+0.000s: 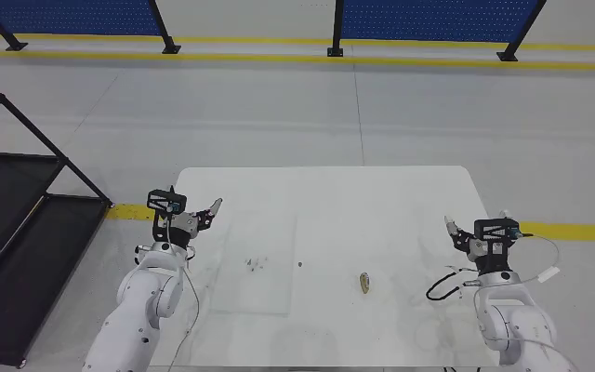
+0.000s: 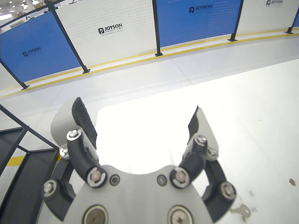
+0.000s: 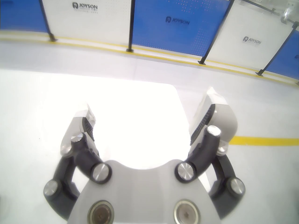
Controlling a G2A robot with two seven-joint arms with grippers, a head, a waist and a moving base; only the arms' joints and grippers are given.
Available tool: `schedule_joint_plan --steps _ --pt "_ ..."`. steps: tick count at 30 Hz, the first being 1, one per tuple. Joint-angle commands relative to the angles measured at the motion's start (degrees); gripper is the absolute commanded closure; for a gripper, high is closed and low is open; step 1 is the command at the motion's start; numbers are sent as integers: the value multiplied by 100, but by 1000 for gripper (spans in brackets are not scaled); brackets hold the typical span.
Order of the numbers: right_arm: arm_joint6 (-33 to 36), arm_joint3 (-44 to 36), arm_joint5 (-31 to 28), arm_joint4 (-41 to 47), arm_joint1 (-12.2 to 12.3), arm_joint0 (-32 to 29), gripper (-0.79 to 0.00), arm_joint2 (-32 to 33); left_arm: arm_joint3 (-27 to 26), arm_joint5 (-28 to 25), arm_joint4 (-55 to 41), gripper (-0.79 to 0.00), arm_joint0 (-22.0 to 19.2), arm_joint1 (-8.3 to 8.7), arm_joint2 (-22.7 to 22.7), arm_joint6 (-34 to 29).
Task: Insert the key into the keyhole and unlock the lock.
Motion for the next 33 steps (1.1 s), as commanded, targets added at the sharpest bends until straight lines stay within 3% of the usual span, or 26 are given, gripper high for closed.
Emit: schedule_joint_plan --steps 1,8,14,21,26,33 --pt "0 0 0 0 0 0 -785 0 -81 -49 -6 -785 5 -2 0 -62" --pt "0 0 0 0 0 0 -785 0 -1013 -4 -77 -785 317 -16 -45 -795" --pt "0 0 0 0 0 0 -785 0 -1939 -4 -104 -785 632 -23 44 -1992" --pt "0 0 0 0 0 0 -785 0 -2710 143 -241 -785 660 -41 283 -3480" --pt "0 0 0 0 0 0 -785 0 -2842 365 -397 -785 459 -66 603 -4514" --pt "0 0 0 0 0 0 -785 0 -2369 954 -442 -785 -234 -135 1242 -5776"
